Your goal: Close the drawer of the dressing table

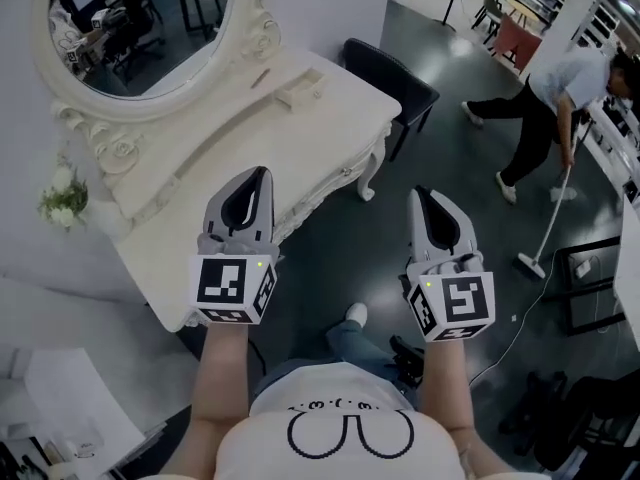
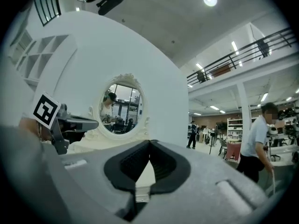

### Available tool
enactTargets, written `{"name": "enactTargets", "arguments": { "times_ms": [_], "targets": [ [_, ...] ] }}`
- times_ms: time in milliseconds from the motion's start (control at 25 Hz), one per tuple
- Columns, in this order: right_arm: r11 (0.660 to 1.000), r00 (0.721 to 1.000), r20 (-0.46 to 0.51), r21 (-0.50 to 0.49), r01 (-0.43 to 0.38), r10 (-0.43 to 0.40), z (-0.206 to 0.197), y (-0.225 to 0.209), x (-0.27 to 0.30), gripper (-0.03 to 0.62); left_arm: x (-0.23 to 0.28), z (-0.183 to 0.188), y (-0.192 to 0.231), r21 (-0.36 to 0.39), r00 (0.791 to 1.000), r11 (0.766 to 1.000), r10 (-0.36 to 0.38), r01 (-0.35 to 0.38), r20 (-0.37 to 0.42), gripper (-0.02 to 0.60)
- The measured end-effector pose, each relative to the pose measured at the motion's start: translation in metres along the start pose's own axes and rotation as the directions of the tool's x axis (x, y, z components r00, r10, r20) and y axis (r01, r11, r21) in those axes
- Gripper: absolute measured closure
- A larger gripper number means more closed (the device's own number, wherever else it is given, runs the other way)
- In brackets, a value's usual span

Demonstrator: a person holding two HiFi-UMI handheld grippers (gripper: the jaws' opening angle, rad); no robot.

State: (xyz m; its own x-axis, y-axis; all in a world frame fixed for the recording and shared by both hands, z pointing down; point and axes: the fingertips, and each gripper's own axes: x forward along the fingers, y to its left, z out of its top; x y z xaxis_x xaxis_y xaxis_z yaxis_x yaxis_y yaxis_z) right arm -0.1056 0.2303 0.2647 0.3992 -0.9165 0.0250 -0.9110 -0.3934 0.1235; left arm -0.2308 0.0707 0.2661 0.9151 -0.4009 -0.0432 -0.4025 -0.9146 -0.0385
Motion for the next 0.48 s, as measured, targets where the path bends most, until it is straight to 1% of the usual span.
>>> {"name": "enactTargets", "arguments": {
  "times_ms": [200,320,480],
  "targets": [
    [0.997,0.998,-0.007,-0.024,-0.067,0.067,-0.002,-0.048,0.034,0.594,0.054,-0.012,-0.015,-0.042,0.998,0.998,0.049,-0.051,-0.040,0.584],
    [0.996,0.996,-0.013,-0.038,-0.085,0.085,-0.007,-0.073,0.048,0.593,0.079,-0.019,-0.023,-0.046,0.996,0.996,0.073,-0.075,-0.049,0.584],
    [0.994,0.994,-0.037,-0.030,-0.100,0.099,-0.021,-0.095,0.068,0.593,0.107,-0.034,-0.031,-0.050,0.993,0.995,0.086,-0.091,-0.084,0.584]
  ]
}}
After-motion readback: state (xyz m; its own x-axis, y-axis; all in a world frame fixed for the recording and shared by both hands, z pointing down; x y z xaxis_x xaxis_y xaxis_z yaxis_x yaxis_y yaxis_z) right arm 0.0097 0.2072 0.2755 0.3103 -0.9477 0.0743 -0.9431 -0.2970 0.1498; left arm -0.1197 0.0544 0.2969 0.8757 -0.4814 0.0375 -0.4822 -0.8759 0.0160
